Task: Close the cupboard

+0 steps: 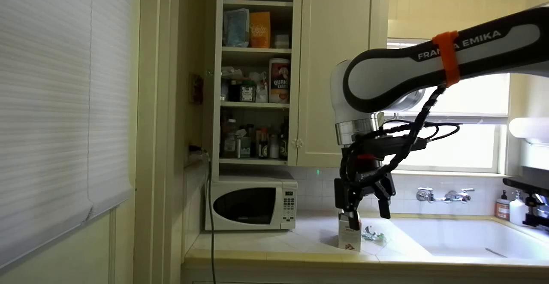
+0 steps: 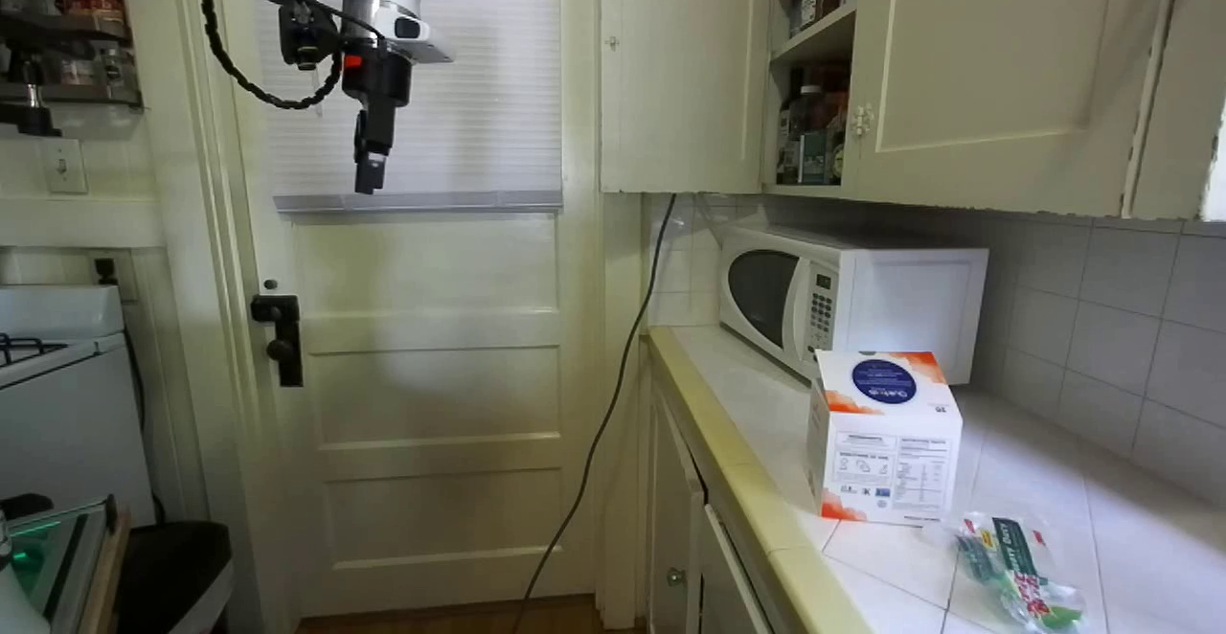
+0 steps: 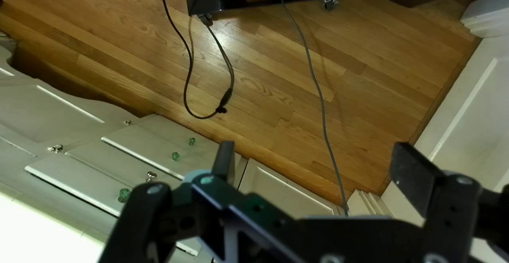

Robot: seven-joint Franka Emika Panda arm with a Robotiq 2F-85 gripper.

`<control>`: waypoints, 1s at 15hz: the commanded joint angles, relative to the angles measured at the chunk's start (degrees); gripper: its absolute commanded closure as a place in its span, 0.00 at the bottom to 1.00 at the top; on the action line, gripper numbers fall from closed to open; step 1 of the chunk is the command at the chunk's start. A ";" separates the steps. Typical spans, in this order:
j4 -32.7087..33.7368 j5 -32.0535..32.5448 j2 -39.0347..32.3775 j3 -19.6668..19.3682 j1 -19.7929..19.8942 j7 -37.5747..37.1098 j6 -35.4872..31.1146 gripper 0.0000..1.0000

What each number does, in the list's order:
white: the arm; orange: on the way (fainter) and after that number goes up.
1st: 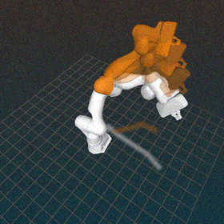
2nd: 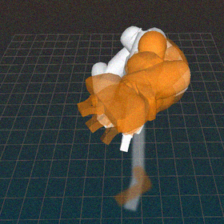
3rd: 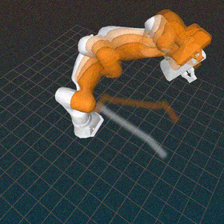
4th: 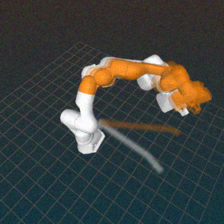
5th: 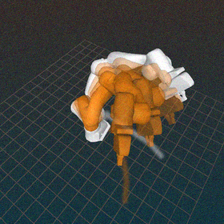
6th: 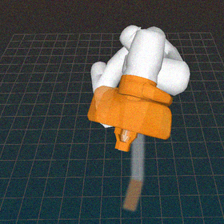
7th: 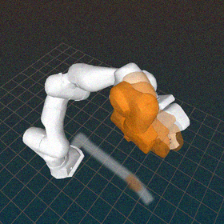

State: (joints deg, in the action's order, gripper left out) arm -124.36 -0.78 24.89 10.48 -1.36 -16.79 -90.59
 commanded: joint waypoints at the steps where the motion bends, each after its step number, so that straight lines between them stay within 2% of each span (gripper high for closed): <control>1: 0.17 0.24 -0.12 -0.60 -0.74 -0.24 0.16 0.00; 9: 0.17 0.24 -0.12 -0.60 -0.74 -0.24 0.16 0.00; 12: 0.94 -0.06 -0.59 -0.69 -0.30 -1.93 -4.01 0.00; 15: 4.07 0.93 -3.38 -1.21 -0.17 -0.49 -8.99 0.00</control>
State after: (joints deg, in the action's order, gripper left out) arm -123.49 -0.64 24.46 9.91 -1.33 -17.65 -96.19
